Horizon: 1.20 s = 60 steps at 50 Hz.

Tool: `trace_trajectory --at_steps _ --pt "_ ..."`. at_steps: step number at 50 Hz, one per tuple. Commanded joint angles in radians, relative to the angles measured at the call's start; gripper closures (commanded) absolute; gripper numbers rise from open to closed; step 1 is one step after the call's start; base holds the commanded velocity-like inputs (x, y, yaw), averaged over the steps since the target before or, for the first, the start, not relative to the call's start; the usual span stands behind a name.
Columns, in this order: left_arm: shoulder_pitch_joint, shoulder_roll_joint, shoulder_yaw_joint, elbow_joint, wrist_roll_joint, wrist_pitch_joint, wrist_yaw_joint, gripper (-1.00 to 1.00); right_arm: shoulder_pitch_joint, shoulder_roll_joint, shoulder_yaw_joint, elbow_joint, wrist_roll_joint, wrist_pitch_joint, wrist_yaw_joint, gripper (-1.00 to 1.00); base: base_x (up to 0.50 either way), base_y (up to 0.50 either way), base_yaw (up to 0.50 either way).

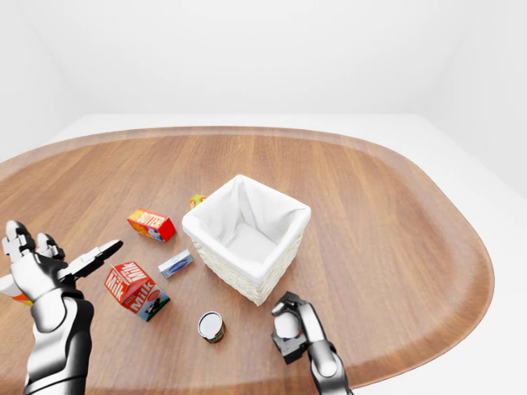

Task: Pick up the alphabet soup, and put it in the basket.

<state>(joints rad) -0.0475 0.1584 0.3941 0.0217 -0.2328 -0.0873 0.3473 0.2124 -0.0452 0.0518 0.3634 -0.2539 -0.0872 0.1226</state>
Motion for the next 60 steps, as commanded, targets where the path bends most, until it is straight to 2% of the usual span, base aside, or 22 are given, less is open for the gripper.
trace_trajectory --at_steps 1,7,9,21,51,56,60 --pt "0.008 -0.005 0.002 -0.026 0.002 0.000 0.000 -1.00 0.051 -0.005 -0.006 -0.029 -0.016 0.000 -0.008 1.00 0.00 0.00 0.00" --pt "0.009 -0.007 0.004 -0.025 0.003 0.000 -0.001 -1.00 0.102 -0.006 -0.004 -0.123 -0.013 0.000 0.008 1.00 0.00 0.00 0.00" --pt "0.003 -0.005 0.002 -0.007 0.005 0.000 -0.003 -1.00 0.171 -0.004 0.009 -0.263 -0.026 0.000 0.016 1.00 0.00 0.00 0.00" --pt "0.003 0.000 -0.001 -0.004 0.001 0.000 0.000 -1.00 0.274 -0.018 0.031 -0.480 -0.028 0.000 0.026 1.00 0.00 0.00 0.00" --pt "0.002 -0.002 -0.002 0.005 0.007 0.000 -0.001 -1.00 0.405 -0.029 0.041 -0.872 -0.011 0.000 0.081 1.00 0.00 0.00 0.00" --pt "0.000 -0.002 -0.002 0.012 0.007 0.000 -0.003 -1.00 0.418 -0.029 0.046 -0.957 -0.016 0.035 0.094 1.00 0.00 0.00 0.00" --pt "0.009 -0.004 -0.002 -0.011 0.008 0.000 0.000 -1.00 0.411 -0.032 0.050 -0.965 -0.021 0.051 0.091 1.00 0.00 0.00 0.00"
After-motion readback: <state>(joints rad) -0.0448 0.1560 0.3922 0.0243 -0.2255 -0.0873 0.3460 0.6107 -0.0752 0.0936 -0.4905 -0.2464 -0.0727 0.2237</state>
